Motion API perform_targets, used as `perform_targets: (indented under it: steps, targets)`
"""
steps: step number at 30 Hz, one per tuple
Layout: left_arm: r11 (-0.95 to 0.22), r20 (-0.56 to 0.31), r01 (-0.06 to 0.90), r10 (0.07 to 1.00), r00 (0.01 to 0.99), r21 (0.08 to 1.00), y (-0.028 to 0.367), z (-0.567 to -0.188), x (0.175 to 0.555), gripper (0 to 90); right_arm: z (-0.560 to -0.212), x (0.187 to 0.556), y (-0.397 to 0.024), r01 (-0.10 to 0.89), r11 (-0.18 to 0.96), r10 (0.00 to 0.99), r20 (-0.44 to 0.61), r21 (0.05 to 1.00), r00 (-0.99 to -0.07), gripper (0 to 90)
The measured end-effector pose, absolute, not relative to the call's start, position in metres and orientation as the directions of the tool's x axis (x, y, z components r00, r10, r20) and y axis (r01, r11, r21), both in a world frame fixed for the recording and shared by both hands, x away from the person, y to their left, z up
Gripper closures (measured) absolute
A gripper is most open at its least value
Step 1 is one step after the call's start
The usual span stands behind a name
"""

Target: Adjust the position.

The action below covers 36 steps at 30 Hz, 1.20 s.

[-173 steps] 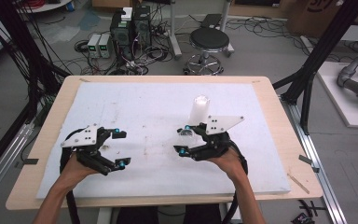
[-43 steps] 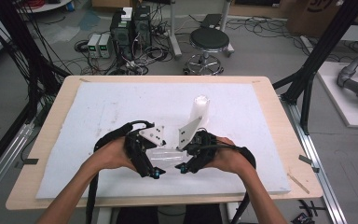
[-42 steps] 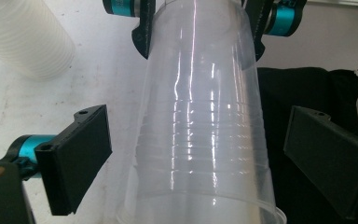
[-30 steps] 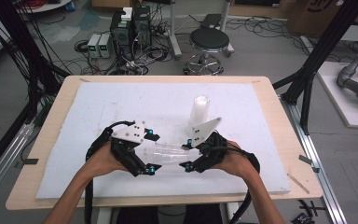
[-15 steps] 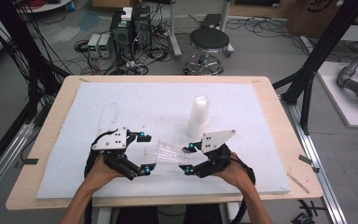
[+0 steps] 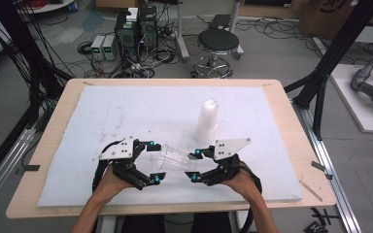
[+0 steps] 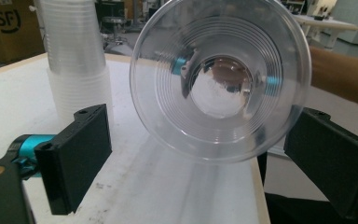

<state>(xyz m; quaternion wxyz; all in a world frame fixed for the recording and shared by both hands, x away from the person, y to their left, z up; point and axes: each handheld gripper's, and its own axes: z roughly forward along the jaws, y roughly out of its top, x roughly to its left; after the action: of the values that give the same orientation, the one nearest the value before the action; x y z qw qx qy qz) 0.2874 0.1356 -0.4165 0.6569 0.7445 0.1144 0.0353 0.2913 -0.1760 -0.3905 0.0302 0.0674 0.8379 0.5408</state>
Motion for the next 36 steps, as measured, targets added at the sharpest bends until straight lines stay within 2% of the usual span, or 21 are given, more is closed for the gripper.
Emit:
perform_targets:
  steps: [15,26,36]
  targets:
    - [-0.115,-0.094,0.116,0.178,0.98,0.987,0.121,-0.409,0.29,7.4,-0.395,0.294,-0.18,0.084,0.301,0.116,0.051,0.95,-0.992,42.8]
    - [-0.109,-0.076,0.092,0.143,0.987,0.99,0.114,-0.399,0.293,8.2,-0.396,0.295,-0.18,0.076,0.279,0.101,0.05,0.957,-0.994,42.8]
    - [-0.119,-0.05,0.063,0.112,0.992,0.991,0.109,-0.392,0.293,15.8,-0.397,0.295,-0.178,0.065,0.272,0.08,0.045,0.96,-0.996,42.8]
